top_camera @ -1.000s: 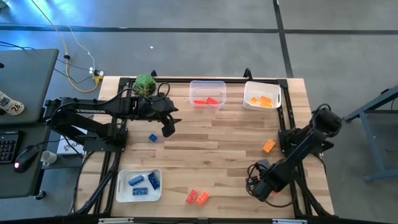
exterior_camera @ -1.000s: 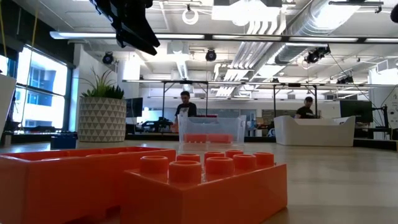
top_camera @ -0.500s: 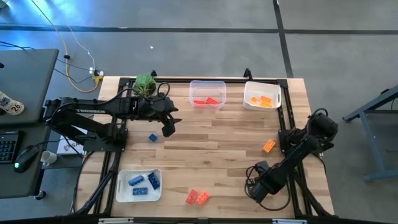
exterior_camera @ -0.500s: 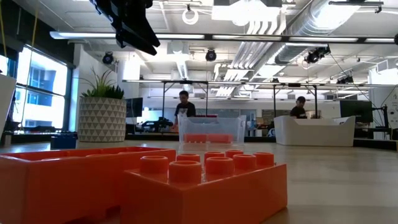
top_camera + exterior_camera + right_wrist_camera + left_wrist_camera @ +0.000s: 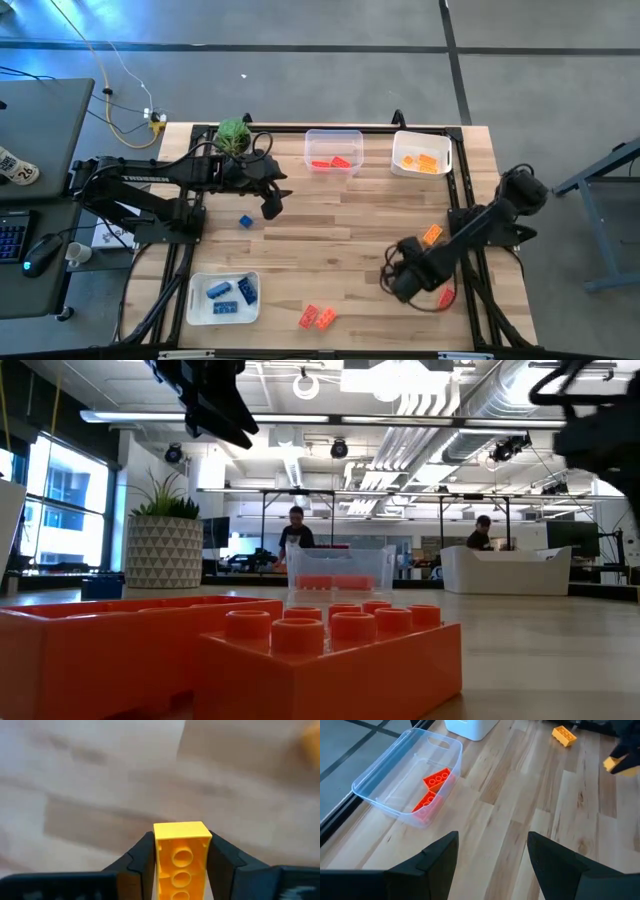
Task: Sort & place blocks by color
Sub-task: Put the yellow game piece into the top white bin
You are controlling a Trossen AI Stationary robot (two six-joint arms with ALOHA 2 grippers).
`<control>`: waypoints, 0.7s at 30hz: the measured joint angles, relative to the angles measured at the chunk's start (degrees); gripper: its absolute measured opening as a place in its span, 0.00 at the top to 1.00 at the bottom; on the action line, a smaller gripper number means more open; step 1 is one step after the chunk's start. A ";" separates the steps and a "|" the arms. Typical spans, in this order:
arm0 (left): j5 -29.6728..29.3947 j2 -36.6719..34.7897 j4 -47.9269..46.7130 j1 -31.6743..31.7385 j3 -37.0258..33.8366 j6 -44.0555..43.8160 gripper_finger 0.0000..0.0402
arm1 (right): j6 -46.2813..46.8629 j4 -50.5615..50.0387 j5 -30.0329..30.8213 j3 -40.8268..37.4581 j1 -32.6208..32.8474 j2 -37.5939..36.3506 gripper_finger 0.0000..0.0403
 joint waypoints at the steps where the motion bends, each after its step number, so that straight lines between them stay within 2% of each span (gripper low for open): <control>1: 0.00 0.00 0.01 0.00 0.00 -0.64 0.44 | -1.46 -1.23 1.08 0.00 -1.17 -1.05 0.72; 5: 0.34 0.00 -0.06 -0.20 0.00 -2.53 0.44 | -7.68 -6.93 6.39 0.00 -6.58 -5.58 0.72; 12: 4.69 0.00 -0.67 -0.22 0.00 -6.52 0.44 | -19.39 -14.47 16.95 0.00 -18.28 -13.77 0.71; 21: 7.20 0.00 -8.58 -0.30 0.00 -14.55 0.44 | -36.30 -14.98 30.14 0.00 -34.97 -21.09 0.71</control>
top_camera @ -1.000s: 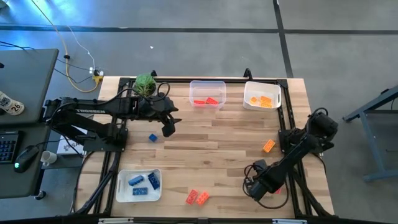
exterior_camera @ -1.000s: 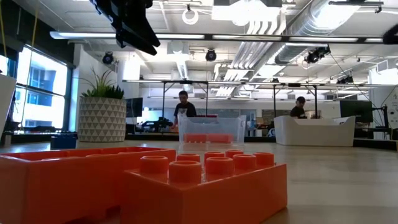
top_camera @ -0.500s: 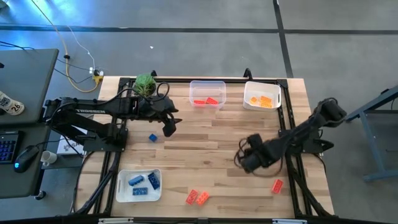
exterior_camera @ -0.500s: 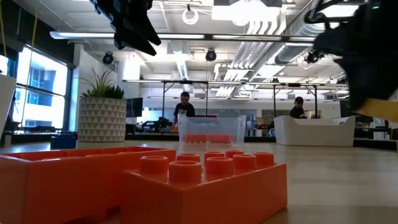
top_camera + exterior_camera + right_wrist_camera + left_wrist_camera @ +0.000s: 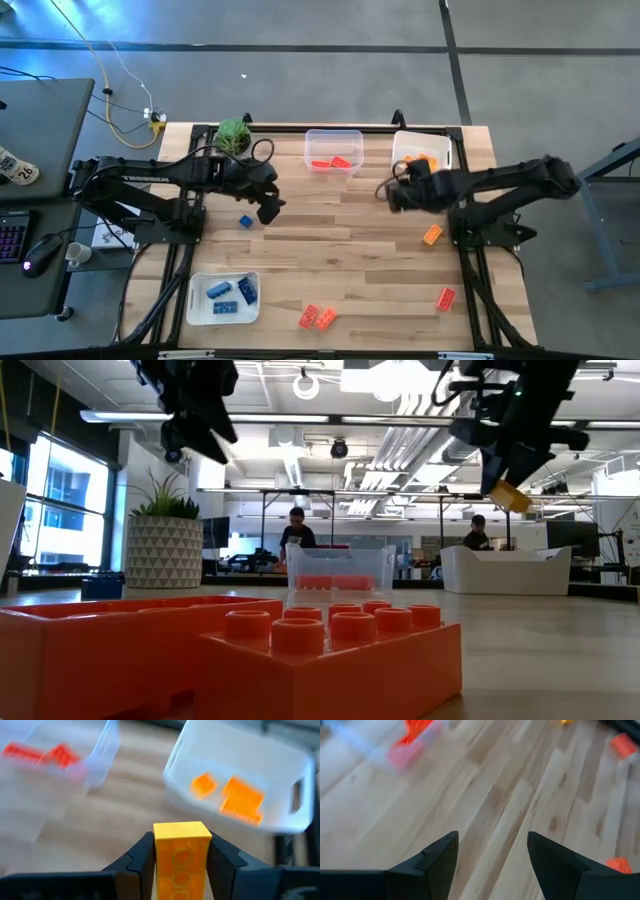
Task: Sort & place blocks by color
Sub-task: Put the yellow game piece into the top white bin, then put the orange game piece into the transparent bin
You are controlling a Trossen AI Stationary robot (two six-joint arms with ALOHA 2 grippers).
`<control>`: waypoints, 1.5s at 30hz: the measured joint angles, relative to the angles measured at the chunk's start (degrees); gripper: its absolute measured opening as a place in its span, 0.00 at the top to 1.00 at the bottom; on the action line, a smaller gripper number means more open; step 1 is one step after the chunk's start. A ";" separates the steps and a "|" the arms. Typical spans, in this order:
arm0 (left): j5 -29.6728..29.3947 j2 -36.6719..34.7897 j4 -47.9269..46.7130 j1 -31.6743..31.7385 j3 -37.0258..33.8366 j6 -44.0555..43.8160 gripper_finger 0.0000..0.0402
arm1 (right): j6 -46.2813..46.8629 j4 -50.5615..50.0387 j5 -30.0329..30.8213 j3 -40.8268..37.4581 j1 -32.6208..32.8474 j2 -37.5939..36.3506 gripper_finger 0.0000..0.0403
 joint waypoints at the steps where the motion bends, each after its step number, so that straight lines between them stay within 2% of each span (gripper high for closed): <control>1: -0.06 0.00 -1.41 -0.24 0.00 -1.00 0.44 | -1.80 0.40 1.14 0.00 -1.86 -0.28 0.71; 6: -0.66 0.00 -5.72 -2.17 0.00 -3.26 0.44 | -12.39 4.64 5.24 0.00 -11.00 -0.19 0.71; 12: -0.75 0.00 -5.77 -4.81 0.00 -4.38 0.44 | -27.20 14.56 5.68 0.00 -20.57 -0.07 0.71; 17: -0.84 0.00 -5.77 -6.79 -0.02 -5.07 0.44 | -32.43 16.58 2.07 0.00 -27.23 -0.06 0.71; 22: -0.82 0.00 -5.75 -8.56 0.00 -11.70 0.44 | -35.73 16.10 -0.51 0.00 -31.92 0.53 0.70; 27: -0.82 0.00 -5.58 -10.50 -0.01 -19.01 0.44 | -38.68 16.20 -3.38 0.00 -34.69 2.22 0.65; 37: -3.59 0.00 -5.70 -14.55 0.00 -21.89 0.44 | -41.15 16.31 -5.40 0.00 -35.62 4.93 0.42; 41: -5.98 0.00 -7.88 -16.59 0.00 -24.17 0.44 | -40.72 17.60 -8.44 0.00 -35.60 4.74 0.39; 45: -8.01 0.00 -11.59 -18.13 -0.01 -26.53 0.44 | -41.47 21.03 -14.03 0.00 -34.87 4.74 0.40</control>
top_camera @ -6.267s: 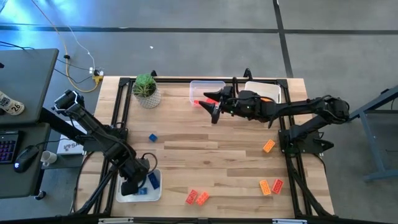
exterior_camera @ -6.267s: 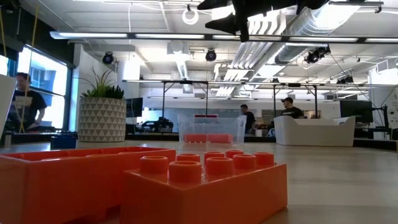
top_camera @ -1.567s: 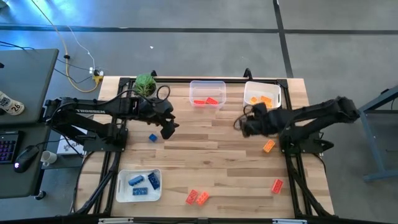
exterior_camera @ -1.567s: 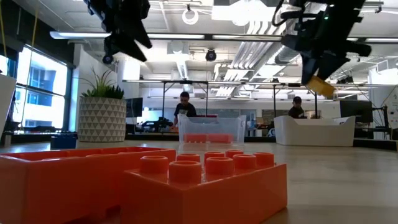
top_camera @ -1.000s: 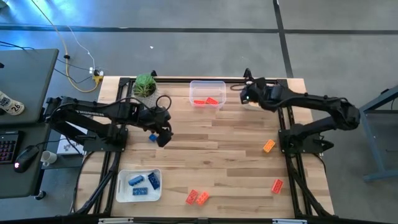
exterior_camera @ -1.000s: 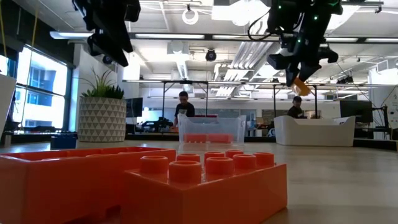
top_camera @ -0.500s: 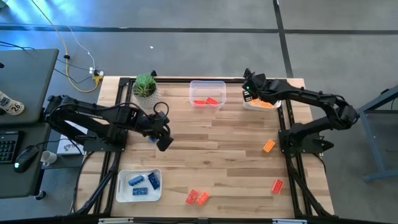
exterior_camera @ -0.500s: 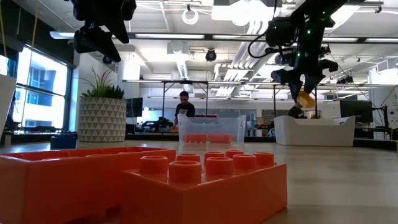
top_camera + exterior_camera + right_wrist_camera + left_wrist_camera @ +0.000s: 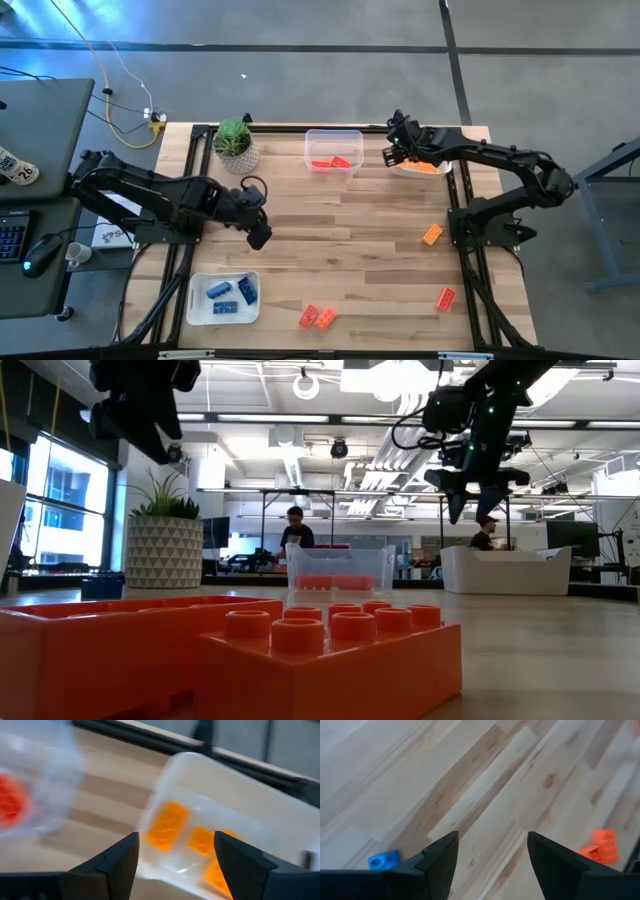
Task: Sort & place blocks by color
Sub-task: Put the orange game piece into the transparent bin
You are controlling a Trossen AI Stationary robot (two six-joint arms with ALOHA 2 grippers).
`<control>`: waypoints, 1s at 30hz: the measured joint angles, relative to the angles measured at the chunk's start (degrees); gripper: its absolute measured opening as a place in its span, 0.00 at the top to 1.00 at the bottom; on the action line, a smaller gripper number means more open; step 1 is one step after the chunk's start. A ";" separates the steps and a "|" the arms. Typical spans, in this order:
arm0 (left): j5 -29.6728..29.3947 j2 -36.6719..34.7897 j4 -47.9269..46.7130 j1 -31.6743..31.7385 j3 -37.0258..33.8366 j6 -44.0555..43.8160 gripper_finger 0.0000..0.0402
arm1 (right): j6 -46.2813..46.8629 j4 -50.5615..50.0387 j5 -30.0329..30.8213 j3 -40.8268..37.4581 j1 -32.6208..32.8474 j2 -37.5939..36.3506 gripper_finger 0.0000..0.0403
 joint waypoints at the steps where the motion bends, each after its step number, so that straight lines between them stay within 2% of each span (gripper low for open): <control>1: -0.26 0.00 -1.01 -0.26 0.00 -0.47 0.44 | -0.22 1.29 -1.43 0.00 0.57 0.00 0.40; 8: -1.60 0.00 -5.94 -1.91 0.00 -1.81 0.44 | -3.70 12.01 -11.77 0.00 7.71 0.00 0.40; 19: -3.21 0.00 -7.48 -2.13 -0.01 -1.27 0.44 | -6.19 30.11 -22.04 0.00 22.29 0.00 0.40; 30: -4.44 0.00 -7.42 -2.13 -0.01 2.61 0.44 | -4.86 46.52 -23.40 0.00 33.84 0.04 0.40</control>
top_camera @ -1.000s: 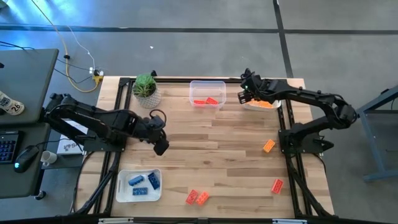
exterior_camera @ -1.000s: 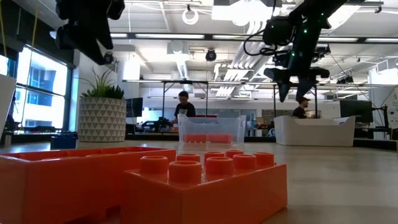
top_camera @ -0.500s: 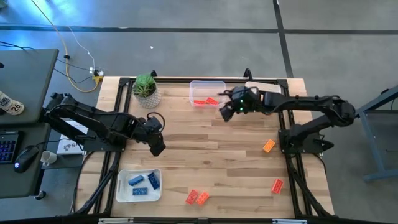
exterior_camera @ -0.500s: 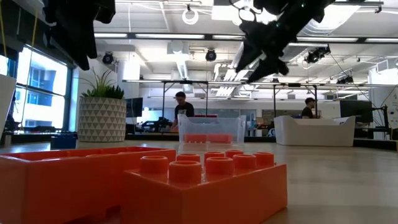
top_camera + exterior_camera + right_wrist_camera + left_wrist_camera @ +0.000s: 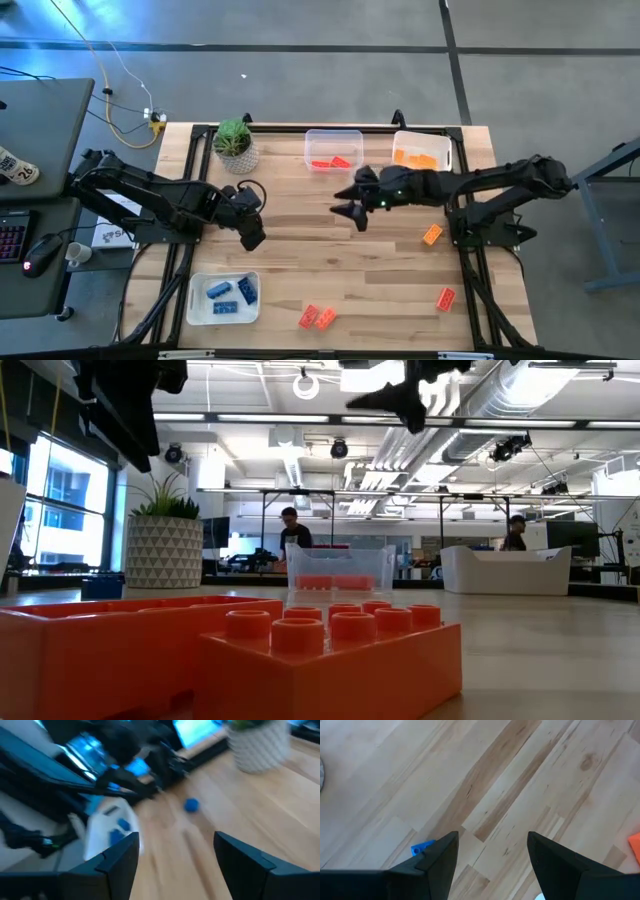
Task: Sort & place blocks by color
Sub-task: Put the orange game piece into the transparent bin
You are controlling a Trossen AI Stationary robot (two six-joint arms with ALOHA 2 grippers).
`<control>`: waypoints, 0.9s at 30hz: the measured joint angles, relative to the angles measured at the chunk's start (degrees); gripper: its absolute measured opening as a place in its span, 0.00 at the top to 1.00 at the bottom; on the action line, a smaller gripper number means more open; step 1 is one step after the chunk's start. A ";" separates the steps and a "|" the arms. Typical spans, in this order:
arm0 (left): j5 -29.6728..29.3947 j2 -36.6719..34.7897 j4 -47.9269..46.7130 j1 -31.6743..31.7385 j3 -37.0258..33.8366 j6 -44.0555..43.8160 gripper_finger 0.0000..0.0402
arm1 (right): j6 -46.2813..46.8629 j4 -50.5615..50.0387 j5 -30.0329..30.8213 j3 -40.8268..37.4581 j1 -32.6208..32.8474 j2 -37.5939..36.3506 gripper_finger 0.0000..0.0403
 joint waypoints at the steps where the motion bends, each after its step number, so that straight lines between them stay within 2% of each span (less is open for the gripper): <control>1: 0.00 0.00 0.01 0.00 -0.01 0.01 0.44 | -0.20 1.71 0.02 0.00 0.85 0.00 0.40; 7: 0.17 0.00 0.07 0.35 -0.01 -3.65 0.44 | -1.34 12.90 0.01 0.00 5.08 0.02 0.40; 15: 2.36 0.00 0.06 0.74 -0.01 -8.74 0.44 | -7.19 20.71 0.11 0.00 10.83 0.34 0.40; 22: 2.79 0.00 0.05 0.61 -0.66 -15.44 0.44 | -11.21 20.74 0.09 0.39 15.72 2.28 0.40; 27: 2.86 0.00 0.02 0.61 -1.61 -18.63 0.44 | -15.63 17.32 -3.33 7.25 18.51 9.12 0.40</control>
